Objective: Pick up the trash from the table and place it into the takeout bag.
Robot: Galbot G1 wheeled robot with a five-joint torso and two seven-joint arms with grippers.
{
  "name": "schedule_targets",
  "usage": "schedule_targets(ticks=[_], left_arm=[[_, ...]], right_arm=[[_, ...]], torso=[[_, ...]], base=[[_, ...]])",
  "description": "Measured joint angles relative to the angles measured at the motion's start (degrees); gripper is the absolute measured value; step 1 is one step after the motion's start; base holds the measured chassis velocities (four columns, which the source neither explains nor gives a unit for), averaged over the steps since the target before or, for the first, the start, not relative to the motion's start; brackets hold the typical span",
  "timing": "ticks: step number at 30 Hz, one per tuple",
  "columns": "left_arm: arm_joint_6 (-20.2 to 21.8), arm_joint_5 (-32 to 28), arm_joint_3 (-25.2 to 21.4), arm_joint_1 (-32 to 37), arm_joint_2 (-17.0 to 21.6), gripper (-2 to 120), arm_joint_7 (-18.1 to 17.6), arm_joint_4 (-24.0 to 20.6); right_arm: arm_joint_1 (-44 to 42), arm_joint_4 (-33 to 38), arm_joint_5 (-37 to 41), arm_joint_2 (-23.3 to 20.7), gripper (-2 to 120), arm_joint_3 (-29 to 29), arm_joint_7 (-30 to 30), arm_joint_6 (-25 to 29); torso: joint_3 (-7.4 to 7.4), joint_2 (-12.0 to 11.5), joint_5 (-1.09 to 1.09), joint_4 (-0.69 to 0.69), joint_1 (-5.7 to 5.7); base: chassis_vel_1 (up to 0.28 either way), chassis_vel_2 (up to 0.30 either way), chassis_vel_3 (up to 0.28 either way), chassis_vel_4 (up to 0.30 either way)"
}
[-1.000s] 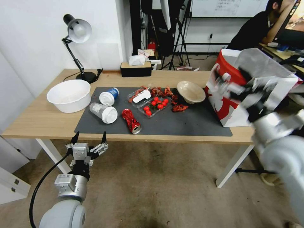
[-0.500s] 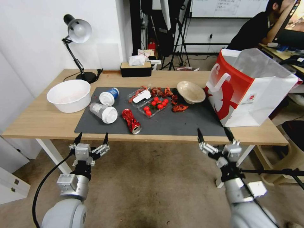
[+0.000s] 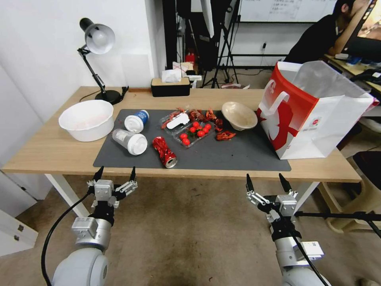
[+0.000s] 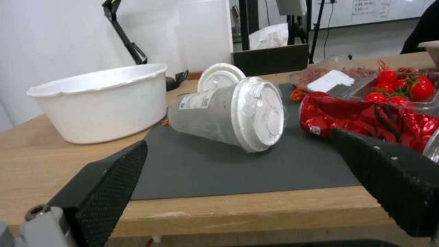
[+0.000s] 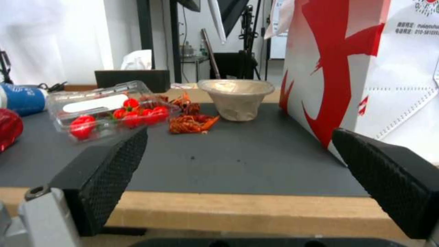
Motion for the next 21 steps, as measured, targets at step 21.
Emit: schedule_targets(ticks=[21], left_arm=[[-0.5,0.0,-0.1,0.2,-0.4,100,0.0,-0.1]], right_arm=[[27.3,-6.5,39.5,-3.4,100,-3.7,8.0,-15.2]], torso=[[0.01,0.0,-0.01,0.01,0.01]], base=[[0.0,0.0,0.0,0.0]])
